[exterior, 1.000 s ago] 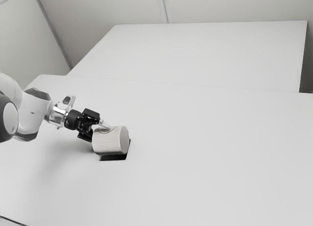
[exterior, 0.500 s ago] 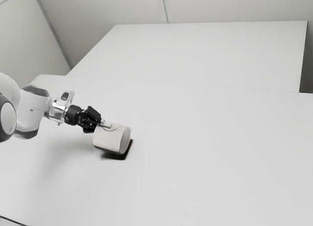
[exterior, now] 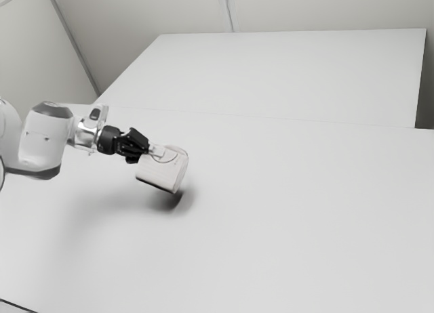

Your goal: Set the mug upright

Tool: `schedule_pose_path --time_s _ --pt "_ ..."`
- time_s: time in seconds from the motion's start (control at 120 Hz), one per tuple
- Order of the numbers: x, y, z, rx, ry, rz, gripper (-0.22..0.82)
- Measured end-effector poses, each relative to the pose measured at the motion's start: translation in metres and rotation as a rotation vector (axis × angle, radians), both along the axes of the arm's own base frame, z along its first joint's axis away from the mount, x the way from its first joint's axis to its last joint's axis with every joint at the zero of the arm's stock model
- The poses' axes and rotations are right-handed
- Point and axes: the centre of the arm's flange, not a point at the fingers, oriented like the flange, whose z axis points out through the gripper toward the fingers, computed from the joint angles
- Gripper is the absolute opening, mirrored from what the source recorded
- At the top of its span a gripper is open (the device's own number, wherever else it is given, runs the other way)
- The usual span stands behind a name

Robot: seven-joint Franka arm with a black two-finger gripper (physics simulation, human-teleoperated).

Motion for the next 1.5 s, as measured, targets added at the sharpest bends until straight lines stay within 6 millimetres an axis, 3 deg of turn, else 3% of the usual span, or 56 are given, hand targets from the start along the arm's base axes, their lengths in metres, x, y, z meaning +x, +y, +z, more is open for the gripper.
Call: schedule_pose_path --time_s 0.142,0.258,0.417,0.592,0.725,0.942,1.292,1.5 --pt "0.016 -0.048 0.014 0.249 0.017 -0.042 -0.14" --pt "0.022 -0.046 0.018 0.46 0.051 -0.019 -0.15" --pt "0.028 -0.065 0.021 0.602 0.095 0.022 -0.14" --pt "0.03 -0.059 0.028 0.736 0.152 0.087 -0.14" --pt "0.028 -0.078 0.039 0.863 0.164 0.075 -0.14" --pt "0.014 -0.109 0.032 0.957 0.232 0.105 -0.14" --pt "-0.003 -0.136 0.018 1.076 0.277 0.205 -0.14" --pt "-0.013 -0.145 -0.003 1.078 0.277 0.286 -0.14"
